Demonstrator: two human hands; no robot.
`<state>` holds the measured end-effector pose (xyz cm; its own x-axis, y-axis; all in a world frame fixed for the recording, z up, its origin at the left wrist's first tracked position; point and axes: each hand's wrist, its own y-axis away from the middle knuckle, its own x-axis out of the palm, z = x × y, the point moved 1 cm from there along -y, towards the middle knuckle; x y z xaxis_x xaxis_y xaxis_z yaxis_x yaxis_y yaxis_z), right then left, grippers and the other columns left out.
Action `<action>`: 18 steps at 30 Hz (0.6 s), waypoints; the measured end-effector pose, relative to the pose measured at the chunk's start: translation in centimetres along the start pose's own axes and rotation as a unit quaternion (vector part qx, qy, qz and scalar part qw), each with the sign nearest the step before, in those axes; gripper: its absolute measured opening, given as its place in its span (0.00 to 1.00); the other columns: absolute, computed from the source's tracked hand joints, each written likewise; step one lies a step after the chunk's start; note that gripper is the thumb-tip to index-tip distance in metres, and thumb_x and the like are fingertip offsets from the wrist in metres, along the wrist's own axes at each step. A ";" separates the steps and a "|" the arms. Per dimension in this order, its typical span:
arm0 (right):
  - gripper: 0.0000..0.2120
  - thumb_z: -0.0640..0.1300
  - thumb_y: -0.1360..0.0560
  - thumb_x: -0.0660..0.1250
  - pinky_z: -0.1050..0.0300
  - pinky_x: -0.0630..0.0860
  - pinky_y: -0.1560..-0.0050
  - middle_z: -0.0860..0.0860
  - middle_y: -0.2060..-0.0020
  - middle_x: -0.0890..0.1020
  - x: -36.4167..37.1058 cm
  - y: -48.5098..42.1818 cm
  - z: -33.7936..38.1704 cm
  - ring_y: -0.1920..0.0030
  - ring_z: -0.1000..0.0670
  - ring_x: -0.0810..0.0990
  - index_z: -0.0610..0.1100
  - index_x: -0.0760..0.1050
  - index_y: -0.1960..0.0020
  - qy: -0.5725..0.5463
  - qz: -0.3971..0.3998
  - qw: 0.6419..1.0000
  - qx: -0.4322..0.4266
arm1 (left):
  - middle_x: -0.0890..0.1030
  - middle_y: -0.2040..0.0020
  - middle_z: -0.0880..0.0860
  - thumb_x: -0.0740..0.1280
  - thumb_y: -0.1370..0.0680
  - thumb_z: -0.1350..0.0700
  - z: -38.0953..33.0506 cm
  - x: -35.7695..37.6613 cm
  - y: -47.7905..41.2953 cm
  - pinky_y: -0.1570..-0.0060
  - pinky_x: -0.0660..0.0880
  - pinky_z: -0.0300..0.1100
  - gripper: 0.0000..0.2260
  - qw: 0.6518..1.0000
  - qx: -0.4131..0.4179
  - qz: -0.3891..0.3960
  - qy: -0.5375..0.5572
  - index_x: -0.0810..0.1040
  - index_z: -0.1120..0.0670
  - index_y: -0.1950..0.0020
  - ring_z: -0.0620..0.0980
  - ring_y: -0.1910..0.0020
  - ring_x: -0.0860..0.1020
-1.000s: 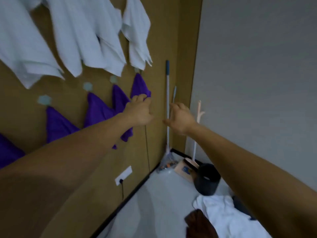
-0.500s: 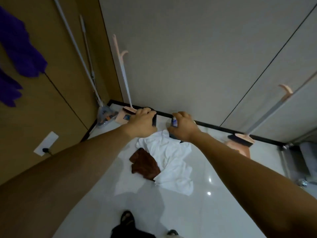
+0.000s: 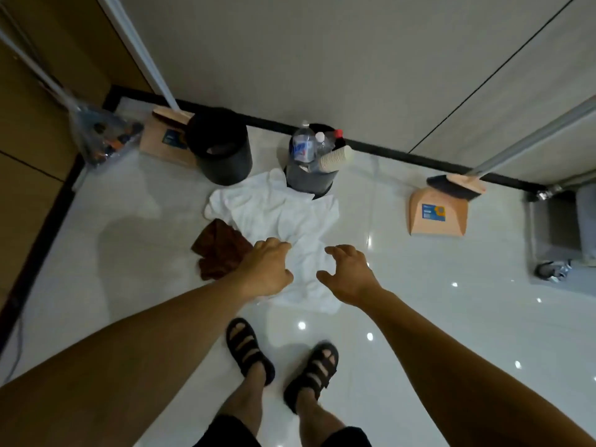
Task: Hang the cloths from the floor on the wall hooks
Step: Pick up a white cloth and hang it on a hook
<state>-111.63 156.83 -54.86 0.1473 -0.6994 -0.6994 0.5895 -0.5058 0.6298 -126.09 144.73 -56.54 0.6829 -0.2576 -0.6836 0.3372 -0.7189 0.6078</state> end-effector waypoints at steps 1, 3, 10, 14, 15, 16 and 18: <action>0.29 0.53 0.23 0.64 0.49 0.63 0.31 0.47 0.27 0.63 1.7 -2.1 -1.5 0.27 0.45 0.59 0.48 0.61 0.25 -0.001 0.008 1.000 0.006 | 0.67 0.31 0.55 0.64 0.26 0.52 0.6 2.2 -2.0 0.34 0.66 0.50 0.27 1.000 -0.004 0.013 0.003 0.64 0.53 0.28 0.58 0.32 0.65; 0.29 0.52 0.23 0.65 0.49 0.63 0.30 0.47 0.27 0.63 5.4 -6.3 -4.4 0.27 0.44 0.59 0.48 0.62 0.25 -0.001 0.026 1.000 0.013 | 0.65 0.28 0.55 0.63 0.25 0.51 2.1 6.6 -6.0 0.33 0.64 0.51 0.29 0.999 -0.015 0.033 0.003 0.61 0.51 0.26 0.58 0.31 0.64; 0.27 0.49 0.24 0.66 0.49 0.65 0.32 0.47 0.28 0.66 22.3 -20.6 -14.7 0.28 0.44 0.63 0.48 0.66 0.27 0.013 0.089 0.996 0.005 | 0.65 0.27 0.52 0.64 0.24 0.50 8.0 23.5 -19.0 0.34 0.65 0.49 0.27 0.996 -0.051 0.066 0.010 0.62 0.48 0.26 0.55 0.30 0.64; 0.29 0.46 0.26 0.67 0.48 0.66 0.32 0.46 0.27 0.64 31.0 -25.3 -19.3 0.27 0.44 0.60 0.47 0.64 0.27 0.055 0.121 0.991 -0.001 | 0.66 0.29 0.53 0.65 0.24 0.51 11.6 30.9 -22.8 0.34 0.67 0.51 0.27 0.993 -0.063 0.095 0.041 0.63 0.50 0.26 0.56 0.30 0.64; 0.30 0.46 0.26 0.68 0.47 0.66 0.32 0.47 0.26 0.62 32.6 -26.1 -20.1 0.26 0.43 0.58 0.47 0.62 0.26 0.082 0.116 0.990 -0.009 | 0.66 0.29 0.53 0.65 0.24 0.51 12.4 32.3 -23.4 0.34 0.67 0.51 0.27 0.992 -0.065 0.096 0.043 0.63 0.50 0.26 0.56 0.31 0.64; 0.32 0.46 0.27 0.69 0.46 0.66 0.33 0.47 0.25 0.59 33.8 -26.8 -20.9 0.25 0.43 0.55 0.48 0.60 0.26 0.115 0.109 0.987 -0.018 | 0.65 0.29 0.53 0.65 0.24 0.51 13.1 33.4 -23.9 0.34 0.67 0.51 0.27 0.992 -0.065 0.099 0.044 0.63 0.50 0.26 0.56 0.30 0.63; 0.33 0.45 0.28 0.69 0.44 0.65 0.32 0.47 0.25 0.56 35.6 -27.8 -22.2 0.24 0.42 0.52 0.48 0.59 0.27 0.174 0.098 0.979 -0.031 | 0.64 0.28 0.53 0.65 0.24 0.52 14.3 35.1 -24.5 0.34 0.66 0.50 0.27 0.991 -0.065 0.109 0.046 0.62 0.51 0.26 0.56 0.30 0.62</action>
<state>-105.14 157.21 -104.81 0.5171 -0.5605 -0.6469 0.5684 -0.3402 0.7491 -119.60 144.09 -101.21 0.8028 -0.3333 -0.4944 0.2519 -0.5620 0.7879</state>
